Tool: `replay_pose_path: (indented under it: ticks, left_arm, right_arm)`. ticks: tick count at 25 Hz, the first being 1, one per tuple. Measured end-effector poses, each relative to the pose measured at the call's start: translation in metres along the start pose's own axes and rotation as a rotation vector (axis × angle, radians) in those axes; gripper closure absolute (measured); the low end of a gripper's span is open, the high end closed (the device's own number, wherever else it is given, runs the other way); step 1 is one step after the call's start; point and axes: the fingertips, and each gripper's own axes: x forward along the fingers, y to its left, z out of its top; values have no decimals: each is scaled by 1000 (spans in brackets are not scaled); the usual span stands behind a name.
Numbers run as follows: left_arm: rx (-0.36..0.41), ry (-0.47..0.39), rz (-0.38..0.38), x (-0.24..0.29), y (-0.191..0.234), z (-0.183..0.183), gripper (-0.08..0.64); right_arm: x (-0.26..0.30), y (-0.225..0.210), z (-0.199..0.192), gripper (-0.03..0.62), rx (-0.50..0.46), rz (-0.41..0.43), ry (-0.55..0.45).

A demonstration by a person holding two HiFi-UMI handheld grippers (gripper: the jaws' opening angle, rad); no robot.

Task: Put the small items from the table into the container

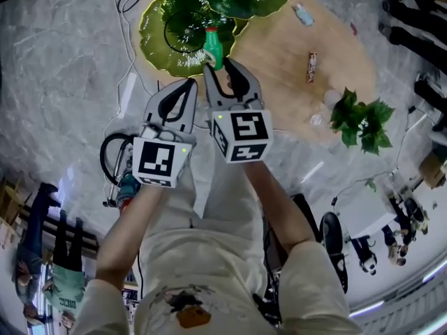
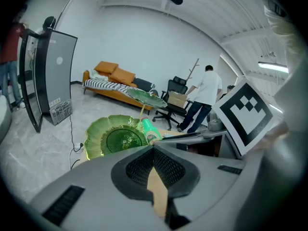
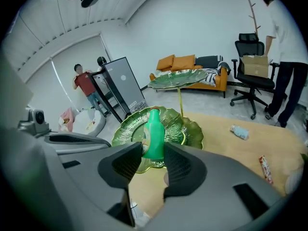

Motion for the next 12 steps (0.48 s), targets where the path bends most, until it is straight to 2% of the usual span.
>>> replay_pose_path:
  ticks: [12]
  left_arm:
    - [-31,-3,33,-10,30,-3,560]
  right_arm:
    - [23,20,3,445,-26,10,10]
